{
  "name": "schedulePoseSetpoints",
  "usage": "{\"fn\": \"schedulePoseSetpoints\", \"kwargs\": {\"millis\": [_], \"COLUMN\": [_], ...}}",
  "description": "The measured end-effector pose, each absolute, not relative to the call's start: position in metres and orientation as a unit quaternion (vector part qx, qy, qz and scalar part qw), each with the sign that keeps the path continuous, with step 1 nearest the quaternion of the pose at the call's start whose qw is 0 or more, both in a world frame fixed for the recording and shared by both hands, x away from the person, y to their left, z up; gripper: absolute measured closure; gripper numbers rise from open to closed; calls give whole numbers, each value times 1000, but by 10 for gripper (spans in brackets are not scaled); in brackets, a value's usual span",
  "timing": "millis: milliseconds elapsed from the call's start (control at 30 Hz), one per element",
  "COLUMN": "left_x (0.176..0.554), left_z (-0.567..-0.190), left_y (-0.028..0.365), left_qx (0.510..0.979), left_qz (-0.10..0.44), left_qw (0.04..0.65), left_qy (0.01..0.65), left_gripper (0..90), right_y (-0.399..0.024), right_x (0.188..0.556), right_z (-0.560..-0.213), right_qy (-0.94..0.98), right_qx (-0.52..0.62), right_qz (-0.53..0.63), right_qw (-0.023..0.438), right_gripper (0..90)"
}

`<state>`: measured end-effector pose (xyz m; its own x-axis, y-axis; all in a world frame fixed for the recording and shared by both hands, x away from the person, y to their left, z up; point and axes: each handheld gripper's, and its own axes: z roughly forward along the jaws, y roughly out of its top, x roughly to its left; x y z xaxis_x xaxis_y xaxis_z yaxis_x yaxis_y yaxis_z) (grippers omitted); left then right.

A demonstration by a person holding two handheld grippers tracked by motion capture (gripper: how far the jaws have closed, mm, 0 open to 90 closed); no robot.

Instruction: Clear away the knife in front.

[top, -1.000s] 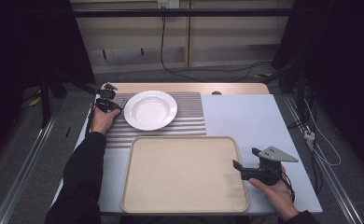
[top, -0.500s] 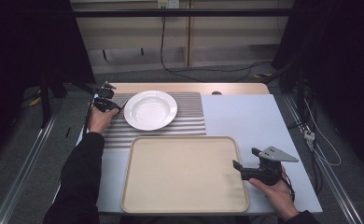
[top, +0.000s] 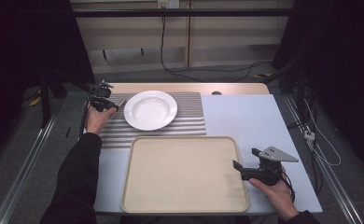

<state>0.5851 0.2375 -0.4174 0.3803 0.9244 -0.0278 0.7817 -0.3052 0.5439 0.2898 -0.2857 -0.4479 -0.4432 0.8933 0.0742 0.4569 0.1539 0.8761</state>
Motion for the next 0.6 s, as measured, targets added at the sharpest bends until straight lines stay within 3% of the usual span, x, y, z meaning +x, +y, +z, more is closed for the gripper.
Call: {"fn": "schedulePoseSetpoints", "kwargs": {"millis": [600], "left_x": [568], "left_z": [-391], "left_y": [233], "left_qx": [796], "left_qz": [165], "left_qw": [278], "left_qy": [512], "left_gripper": [801], "right_y": [-285], "right_x": [289], "right_z": [-447], "right_qy": [721], "right_qx": [469], "right_qz": [447], "right_qw": [246], "right_gripper": [101]}}
